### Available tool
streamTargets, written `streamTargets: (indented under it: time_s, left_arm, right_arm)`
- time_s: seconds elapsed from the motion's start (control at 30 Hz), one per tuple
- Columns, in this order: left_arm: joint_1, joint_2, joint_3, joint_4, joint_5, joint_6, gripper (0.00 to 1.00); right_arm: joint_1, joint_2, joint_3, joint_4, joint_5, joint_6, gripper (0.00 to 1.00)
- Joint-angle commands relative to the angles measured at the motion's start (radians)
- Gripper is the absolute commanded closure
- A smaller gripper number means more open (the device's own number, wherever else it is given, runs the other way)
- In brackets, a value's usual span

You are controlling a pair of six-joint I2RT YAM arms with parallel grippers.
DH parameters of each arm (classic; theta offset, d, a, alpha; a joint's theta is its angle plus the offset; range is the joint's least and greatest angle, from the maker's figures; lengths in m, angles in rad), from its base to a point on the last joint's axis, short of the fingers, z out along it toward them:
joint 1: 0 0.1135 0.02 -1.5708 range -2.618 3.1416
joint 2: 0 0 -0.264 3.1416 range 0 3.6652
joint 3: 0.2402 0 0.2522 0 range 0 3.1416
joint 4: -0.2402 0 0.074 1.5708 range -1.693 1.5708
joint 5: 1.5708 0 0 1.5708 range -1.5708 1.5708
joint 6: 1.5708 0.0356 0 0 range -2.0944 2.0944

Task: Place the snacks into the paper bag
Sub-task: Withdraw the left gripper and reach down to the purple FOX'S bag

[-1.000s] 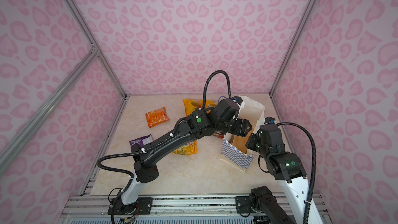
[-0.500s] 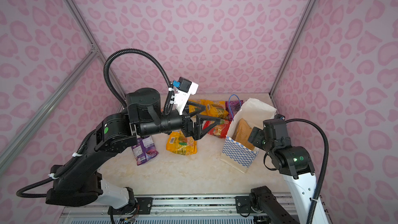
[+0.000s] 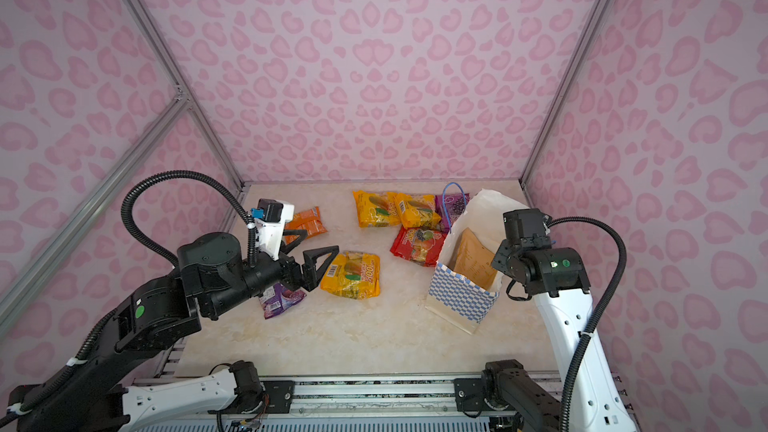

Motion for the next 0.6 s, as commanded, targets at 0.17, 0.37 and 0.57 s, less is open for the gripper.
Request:
streamTargets:
  time_s: [0.17, 0.37, 0.57]
  left_arm:
    - [0.339, 0.043, -0.101, -0.216, 0.218, -0.235, 0.03]
    - [0.548, 0.076, -0.223, -0.301, 0.303, -0.337, 0.03]
    - [0.737, -0.001, -0.504, -0.212, 0.378, -0.393, 0.03]
  right_arm:
    - [-0.033, 0.039, 0.001, 0.005, -0.084, -0.067, 0.98]
    - [-0.044, 0.084, 0.007, -0.029, -0.139, -0.089, 1.00]
    - [-0.043, 0.048, -0.017, 0.003, -0.161, -0.124, 1.00]
